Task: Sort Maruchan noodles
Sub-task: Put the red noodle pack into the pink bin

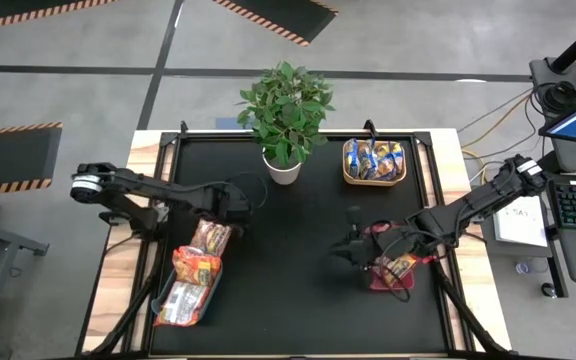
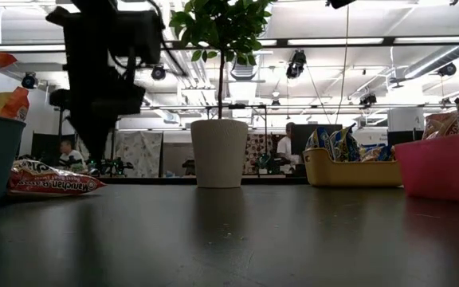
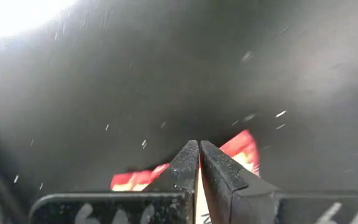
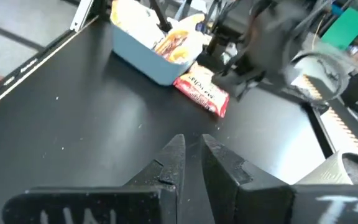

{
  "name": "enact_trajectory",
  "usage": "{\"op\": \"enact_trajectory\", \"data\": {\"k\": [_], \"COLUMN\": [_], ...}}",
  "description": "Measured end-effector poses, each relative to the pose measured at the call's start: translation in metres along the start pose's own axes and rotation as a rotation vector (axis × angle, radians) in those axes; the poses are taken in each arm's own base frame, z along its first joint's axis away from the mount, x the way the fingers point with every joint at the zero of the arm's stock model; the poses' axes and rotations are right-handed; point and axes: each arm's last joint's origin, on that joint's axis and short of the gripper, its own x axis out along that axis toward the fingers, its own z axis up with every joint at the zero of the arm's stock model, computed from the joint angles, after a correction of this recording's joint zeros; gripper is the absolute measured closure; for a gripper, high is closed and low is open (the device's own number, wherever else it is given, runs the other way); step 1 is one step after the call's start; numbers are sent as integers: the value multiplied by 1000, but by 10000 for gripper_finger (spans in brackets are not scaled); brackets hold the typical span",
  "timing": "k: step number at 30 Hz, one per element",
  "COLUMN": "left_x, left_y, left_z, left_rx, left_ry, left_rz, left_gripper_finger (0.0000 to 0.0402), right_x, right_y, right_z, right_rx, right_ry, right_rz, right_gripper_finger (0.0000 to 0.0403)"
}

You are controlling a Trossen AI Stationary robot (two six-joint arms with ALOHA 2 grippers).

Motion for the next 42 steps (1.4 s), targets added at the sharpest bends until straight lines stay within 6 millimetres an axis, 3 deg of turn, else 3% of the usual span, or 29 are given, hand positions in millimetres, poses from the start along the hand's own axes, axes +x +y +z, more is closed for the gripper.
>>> {"op": "enact_trajectory", "data": {"k": [7,14,18,23,26,32,37,42], "left_x": [18,34,37,25,10,-33,-60,-57], "left_y": [-6,-20,-34,-66,-98,-147,-155,-140], "left_z": [-14,-19,-11,13,27,24,9,2], "left_rx": [-11,41,65,87,182,500,664,592], "left_ry": [195,262,229,76,-60,-181,-151,-70], "left_rz": [103,133,63,-162,-345,-464,-417,-241], "left_gripper_finger": [402,402,402,402,402,402,402,402], "right_x": [-13,-25,-29,-31,-31,-30,-30,-30], "right_y": [-4,-8,-11,-12,-12,-12,-11,-11], "right_z": [-9,-17,-20,-21,-21,-22,-23,-23], "right_rx": [-8,-27,-27,-24,-24,0,11,11], "right_ry": [-89,-167,-177,-181,-180,-172,-164,-164], "right_rz": [-21,-45,-57,-63,-62,-58,-54,-54], "right_gripper_finger": [360,360,360,360,359,360,359,360]}}
